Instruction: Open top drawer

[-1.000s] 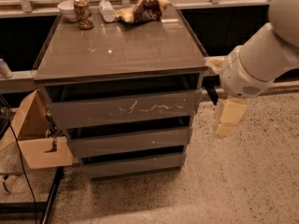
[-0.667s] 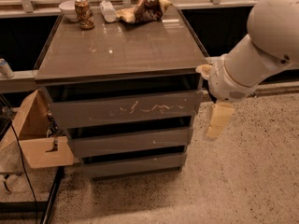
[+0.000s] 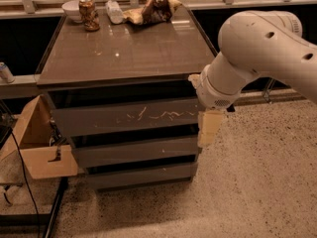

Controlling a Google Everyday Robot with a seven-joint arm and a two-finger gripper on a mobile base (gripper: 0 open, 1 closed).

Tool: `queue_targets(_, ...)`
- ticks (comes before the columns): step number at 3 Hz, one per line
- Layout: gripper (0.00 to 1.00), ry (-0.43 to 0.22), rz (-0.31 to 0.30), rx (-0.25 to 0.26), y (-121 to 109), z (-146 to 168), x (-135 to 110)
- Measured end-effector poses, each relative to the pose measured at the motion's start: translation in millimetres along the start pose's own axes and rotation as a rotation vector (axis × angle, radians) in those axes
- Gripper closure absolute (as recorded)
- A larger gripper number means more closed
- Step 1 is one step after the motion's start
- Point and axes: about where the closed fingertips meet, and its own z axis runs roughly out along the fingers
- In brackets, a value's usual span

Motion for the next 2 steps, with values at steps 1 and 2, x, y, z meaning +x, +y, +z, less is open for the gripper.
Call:
queue_targets(1,0.00,0.000,0.000,0.000,0,0,0)
queue_targets(2,0.00,0.044,-0.017,0.014,-1,15,8)
